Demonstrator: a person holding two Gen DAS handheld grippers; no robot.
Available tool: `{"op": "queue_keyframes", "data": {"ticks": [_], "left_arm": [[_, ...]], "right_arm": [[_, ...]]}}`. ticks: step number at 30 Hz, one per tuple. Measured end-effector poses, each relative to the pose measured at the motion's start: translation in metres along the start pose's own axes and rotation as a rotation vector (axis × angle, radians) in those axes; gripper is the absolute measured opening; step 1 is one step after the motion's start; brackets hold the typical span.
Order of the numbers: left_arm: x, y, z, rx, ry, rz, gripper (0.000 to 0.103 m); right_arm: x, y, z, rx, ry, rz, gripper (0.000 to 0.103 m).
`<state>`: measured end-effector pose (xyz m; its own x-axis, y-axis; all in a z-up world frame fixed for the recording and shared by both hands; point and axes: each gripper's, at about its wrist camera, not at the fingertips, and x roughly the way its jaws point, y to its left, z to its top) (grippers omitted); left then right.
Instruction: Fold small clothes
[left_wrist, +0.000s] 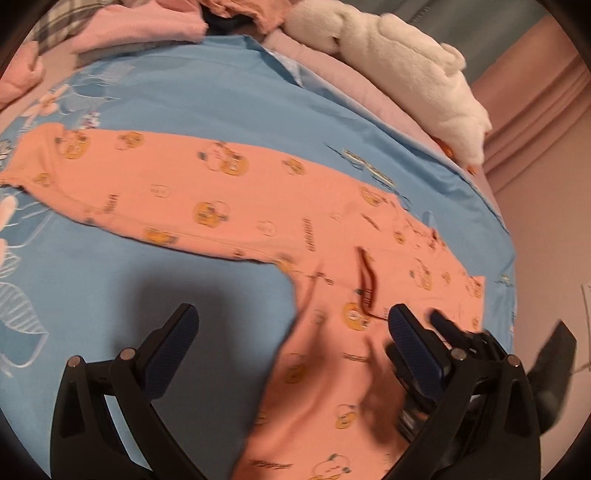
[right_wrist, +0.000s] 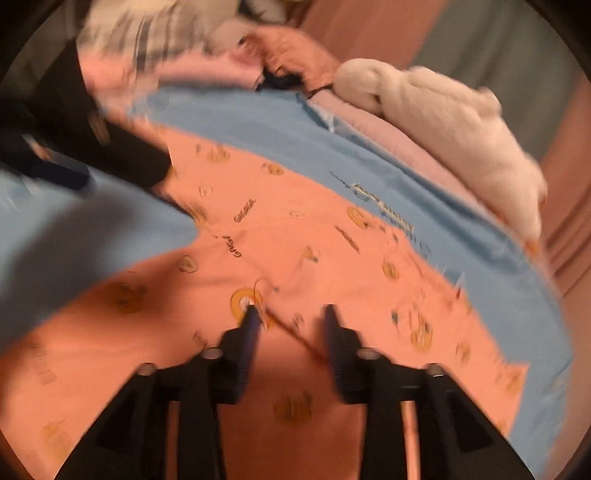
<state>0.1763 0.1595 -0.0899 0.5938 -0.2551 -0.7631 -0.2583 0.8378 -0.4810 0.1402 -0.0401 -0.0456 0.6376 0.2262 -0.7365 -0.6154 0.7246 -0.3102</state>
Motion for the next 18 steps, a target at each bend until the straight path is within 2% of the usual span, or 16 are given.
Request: {"op": "queue_keyframes", "data": {"ticks": [1,3,5,9,10,12,14,15,16,18], "left_arm": [[0.005,-0.004,0.000,-0.007,0.016,-0.034,0.102],[0.015,-0.011,0.000,-0.023,0.050,-0.100,0.102],[0.029,-0.020,-0.001,-0.041,0.079,-0.153,0.101],[0.058,-0.035,-0.002,-0.080,0.135,-0.236,0.087],[0.066,-0.040,-0.002,-0.081,0.149,-0.246,0.082],[0.079,-0.047,-0.001,-0.077,0.165,-0.242,0.081],[0.087,-0.051,0.003,-0.079,0.141,-0.228,0.079],[0.088,-0.054,0.006,-0.077,0.125,-0.224,0.066],[0.090,-0.058,0.010,-0.075,0.122,-0.222,0.040],[0.099,-0.058,0.013,-0.077,0.144,-0.222,0.004]], "right_arm": [[-0.013,-0.016,-0.008,0.065,-0.025,0.033,0.062],[-0.033,-0.031,-0.026,0.175,-0.058,0.068,0.062],[-0.047,-0.055,-0.048,0.312,-0.055,0.081,0.063],[-0.052,-0.084,-0.082,0.459,-0.025,0.051,0.063],[-0.053,-0.090,-0.090,0.487,-0.021,0.042,0.063],[-0.052,-0.098,-0.098,0.531,-0.023,0.024,0.063],[-0.052,-0.106,-0.105,0.575,-0.031,0.023,0.063],[-0.054,-0.110,-0.108,0.592,-0.036,0.024,0.063],[-0.054,-0.112,-0.111,0.603,-0.040,0.022,0.063],[-0.054,-0.116,-0.115,0.623,-0.044,0.008,0.063]]}}
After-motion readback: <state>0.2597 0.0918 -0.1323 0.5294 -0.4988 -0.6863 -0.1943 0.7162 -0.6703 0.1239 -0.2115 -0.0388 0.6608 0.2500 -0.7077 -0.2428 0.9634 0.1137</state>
